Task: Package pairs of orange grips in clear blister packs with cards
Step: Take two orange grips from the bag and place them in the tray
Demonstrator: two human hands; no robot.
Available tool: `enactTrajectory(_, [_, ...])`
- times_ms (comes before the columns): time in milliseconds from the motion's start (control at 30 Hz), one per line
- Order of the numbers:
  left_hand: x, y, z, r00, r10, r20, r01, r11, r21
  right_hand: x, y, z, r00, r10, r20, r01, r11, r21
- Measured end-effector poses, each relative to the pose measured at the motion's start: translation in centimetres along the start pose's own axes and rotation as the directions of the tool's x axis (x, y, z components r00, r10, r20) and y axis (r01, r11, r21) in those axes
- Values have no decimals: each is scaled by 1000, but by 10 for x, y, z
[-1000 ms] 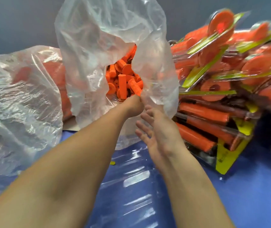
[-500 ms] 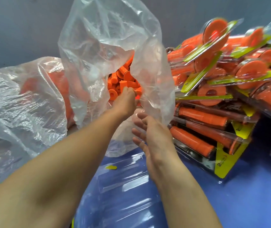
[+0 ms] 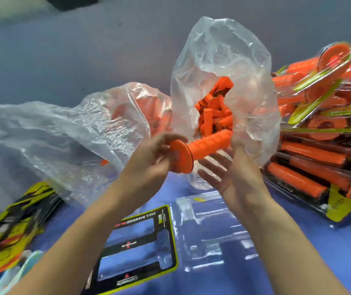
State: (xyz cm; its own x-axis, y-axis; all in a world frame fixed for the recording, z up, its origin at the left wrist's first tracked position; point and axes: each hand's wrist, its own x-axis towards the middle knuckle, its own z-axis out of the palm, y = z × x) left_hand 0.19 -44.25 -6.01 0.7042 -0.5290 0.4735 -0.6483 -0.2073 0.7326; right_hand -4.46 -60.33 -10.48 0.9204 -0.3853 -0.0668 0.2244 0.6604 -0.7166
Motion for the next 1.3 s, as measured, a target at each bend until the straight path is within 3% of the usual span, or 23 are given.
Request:
enactTrajectory(133, [-49,-17,-23,973,-226,-50,202,934,-294,-10,20,15,991,-6,134,18,996,-90])
enactTrajectory(233, [-67,-30,-31,873,-475,-110,322,731,-602,-16,38,24,983,-8,182,33,990,-135])
enactTrajectory(300, [-75,-36,-36,832,-541,-121,315,641,-700,-18,49,31,980,-21,197,48,990,-135])
enactTrajectory(367, [-83,-44,-40,847,-507,-163,299,706,-642,-17,59,38,975,-28,219,58,990,-131])
enactTrajectory(467, [-91,-53,-45,896,-384,-222,297,891,-343,-14,69,47,969,-40,244,80,985,-154])
enactTrajectory(533, [-97,-59,-51,906,-337,-255,284,932,-223,-16,73,54,963,-52,266,103,978,-182])
enactTrajectory(667, [-109,-66,-63,923,-287,-256,257,955,-146,-22,81,65,942,-101,320,188,949,-253])
enactTrajectory(1033, [-121,-66,-81,980,-185,-71,166,962,-217,-32,87,71,936,-79,343,193,931,-311])
enactTrajectory(1300, [-129,-66,-88,969,-244,28,243,935,-259,-35,83,64,927,-26,374,174,913,-368])
